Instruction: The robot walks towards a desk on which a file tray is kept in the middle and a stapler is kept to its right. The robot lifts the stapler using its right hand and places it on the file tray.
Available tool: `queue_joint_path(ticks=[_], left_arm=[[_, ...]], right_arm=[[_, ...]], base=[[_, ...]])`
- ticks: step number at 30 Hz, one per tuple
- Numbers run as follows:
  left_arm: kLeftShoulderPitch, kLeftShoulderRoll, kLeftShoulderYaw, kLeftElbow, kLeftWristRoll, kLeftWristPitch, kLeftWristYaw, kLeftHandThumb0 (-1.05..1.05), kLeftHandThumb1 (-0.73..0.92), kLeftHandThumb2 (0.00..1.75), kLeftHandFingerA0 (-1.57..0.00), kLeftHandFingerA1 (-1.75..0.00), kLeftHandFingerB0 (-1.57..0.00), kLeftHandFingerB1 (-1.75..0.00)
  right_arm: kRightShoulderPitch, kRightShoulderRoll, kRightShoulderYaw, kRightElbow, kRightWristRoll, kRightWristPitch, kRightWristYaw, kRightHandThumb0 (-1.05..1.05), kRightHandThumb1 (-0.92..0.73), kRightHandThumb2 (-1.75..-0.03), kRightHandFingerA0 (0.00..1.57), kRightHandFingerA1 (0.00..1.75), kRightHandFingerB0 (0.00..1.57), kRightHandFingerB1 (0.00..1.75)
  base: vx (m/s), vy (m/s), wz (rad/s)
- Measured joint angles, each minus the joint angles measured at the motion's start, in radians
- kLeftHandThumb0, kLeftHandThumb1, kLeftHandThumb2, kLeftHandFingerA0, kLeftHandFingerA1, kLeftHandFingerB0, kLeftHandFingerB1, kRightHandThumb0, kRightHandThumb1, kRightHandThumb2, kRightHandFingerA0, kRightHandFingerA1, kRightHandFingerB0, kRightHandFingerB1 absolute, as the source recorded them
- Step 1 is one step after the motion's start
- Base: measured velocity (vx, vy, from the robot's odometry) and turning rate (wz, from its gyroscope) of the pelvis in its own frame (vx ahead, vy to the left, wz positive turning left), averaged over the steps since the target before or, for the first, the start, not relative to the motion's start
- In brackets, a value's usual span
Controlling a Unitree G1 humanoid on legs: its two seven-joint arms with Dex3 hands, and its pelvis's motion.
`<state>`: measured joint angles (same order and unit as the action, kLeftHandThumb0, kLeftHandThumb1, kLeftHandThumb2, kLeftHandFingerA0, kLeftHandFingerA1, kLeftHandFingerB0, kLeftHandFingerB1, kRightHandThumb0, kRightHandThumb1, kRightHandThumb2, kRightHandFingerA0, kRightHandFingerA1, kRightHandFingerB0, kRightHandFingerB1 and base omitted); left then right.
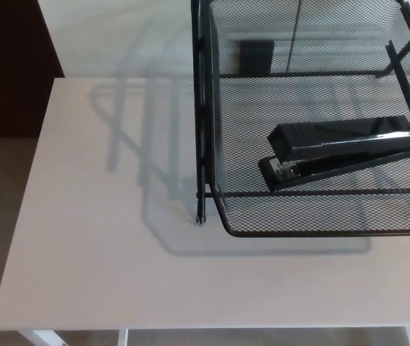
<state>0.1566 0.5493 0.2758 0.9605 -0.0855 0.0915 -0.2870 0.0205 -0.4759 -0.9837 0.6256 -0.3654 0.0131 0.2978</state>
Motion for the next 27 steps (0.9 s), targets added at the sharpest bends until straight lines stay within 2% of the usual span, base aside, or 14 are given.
queue_joint_path(ticks=[1, 2, 5, 8, 10, 13, 14, 17, 19, 20, 21, 22, 26, 27], left_arm=[[0.0, 0.0, 0.0, 0.002, 0.0, 0.0, 0.0, -0.73, 0.92, 0.7, -0.13, -0.43, -0.04, -0.24], [0.0, 0.0, 0.0, 0.004, 0.0, 0.0, 0.0, -0.79, 0.78, 0.94, -0.08, -0.46, -0.05, -0.3], [0.0, 0.002, 0.0, 0.008, 0.0, 0.0, 0.001, -0.79, 0.75, 1.08, -0.12, -0.52, 0.0, -0.29], [0.002, 0.006, 0.002, 0.016, 0.001, -0.001, 0.008, -0.78, 0.74, 1.07, -0.13, -0.52, 0.0, -0.31], [0.0, 0.01, 0.003, 0.027, 0.001, -0.004, 0.014, -0.81, 0.75, 1.08, -0.13, -0.52, 0.0, -0.29], [-0.002, 0.011, 0.003, 0.03, 0.002, -0.004, 0.014, -0.77, 0.72, 1.07, -0.16, -0.53, 0.0, -0.31], [-0.005, 0.011, 0.003, 0.033, 0.002, -0.004, 0.015, -0.72, 0.92, 0.7, -0.14, -0.4, -0.06, -0.24], [-0.009, 0.011, 0.003, 0.035, 0.002, -0.004, 0.016, -0.78, 0.75, 1.07, -0.1, -0.5, 0.0, -0.29], [-0.01, 0.011, 0.005, 0.03, 0.002, -0.004, 0.017, -0.78, 0.74, 1.06, -0.1, -0.51, 0.0, -0.28], [-0.009, 0.011, 0.007, 0.025, 0.001, -0.004, 0.017, -0.72, 0.92, 0.71, -0.13, -0.41, -0.04, -0.22], [-0.01, 0.011, 0.007, 0.025, 0.001, -0.004, 0.018, -0.79, 0.74, 1.07, -0.14, -0.53, 0.0, -0.28], [-0.012, 0.011, 0.007, 0.028, 0.002, -0.004, 0.019, -0.73, 0.92, 0.69, -0.15, -0.4, -0.05, -0.26], [-0.015, 0.013, 0.007, 0.03, 0.002, -0.004, 0.021, -0.76, 0.74, 1.05, -0.11, -0.5, -0.01, -0.31], [-0.019, 0.015, 0.006, 0.034, 0.003, -0.004, 0.022, -0.74, 0.92, 0.69, -0.15, -0.4, -0.04, -0.24]], right_arm=[[0.0, 0.011, -0.009, 0.013, 0.009, 0.009, -0.004, -0.64, -0.81, -0.61, 0.63, 1.06, 0.45, 1.13], [0.002, 0.022, -0.009, 0.043, 0.018, 0.03, -0.016, -0.64, -0.78, -0.63, 0.77, 0.98, 0.57, 0.9], [0.016, 0.034, 0.02, 0.107, 0.023, 0.076, -0.046, -0.57, -0.63, -0.91, 0.79, 1.07, 0.03, 0.51], [0.035, 0.043, 0.076, 0.171, 0.032, 0.126, -0.081, -0.63, -0.63, -1.0, 0.39, 0.69, 0.0, 0.34], [0.048, 0.048, 0.118, 0.197, 0.042, 0.152, -0.101, -0.42, -0.68, -0.63, 0.4, 0.7, 0.04, 0.22], [0.041, 0.063, 0.092, 0.21, 0.081, 0.163, -0.109, -0.35, -0.63, -0.58, 0.39, 0.68, 0.09, 0.35], [0.038, 0.069, 0.081, 0.211, 0.093, 0.163, -0.111, -0.38, -0.63, -0.59, 0.36, 0.75, 0.12, 0.37], [0.026, 0.105, 0.063, 0.19, 0.134, 0.166, -0.128, -0.36, -0.61, -0.58, 0.36, 0.73, 0.12, 0.33], [0.023, 0.127, 0.064, 0.176, 0.159, 0.166, -0.133, -0.37, -0.61, -0.58, 0.37, 0.75, 0.13, 0.35], [0.022, 0.137, 0.064, 0.167, 0.175, 0.17, -0.133, -0.37, -0.62, -0.58, 0.31, 0.77, 0.08, 0.35], [0.022, 0.145, 0.065, 0.154, 0.188, 0.175, -0.133, -0.36, -0.61, -0.59, 0.27, 0.72, 0.1, 0.34], [0.02, 0.149, 0.065, 0.147, 0.202, 0.181, -0.133, -0.36, -0.62, -0.59, 0.25, 0.71, 0.09, 0.32], [0.012, 0.151, 0.071, 0.146, 0.247, 0.195, -0.133, -0.38, -0.61, -0.59, 0.14, 0.65, 0.09, 0.33], [0.017, 0.151, 0.087, 0.145, 0.263, 0.196, -0.132, -0.36, -0.61, -0.58, 0.14, 0.66, 0.1, 0.35]], base=[[0.0, 0.0, 0.0], [0.0, 0.0, 0.0], [0.0, 0.0, 0.0], [0.0, 0.0, 0.0], [0.0, 0.0, 0.0], [0.0, 0.0, 0.0], [0.0, 0.0, 0.0], [0.0, 0.0, 0.0], [0.0, 0.0, 0.0], [0.0, 0.0, 0.0], [0.0, 0.0, 0.0], [0.0, 0.0, 0.0], [0.0, 0.0, 0.0], [0.0, 0.0, 0.0]])
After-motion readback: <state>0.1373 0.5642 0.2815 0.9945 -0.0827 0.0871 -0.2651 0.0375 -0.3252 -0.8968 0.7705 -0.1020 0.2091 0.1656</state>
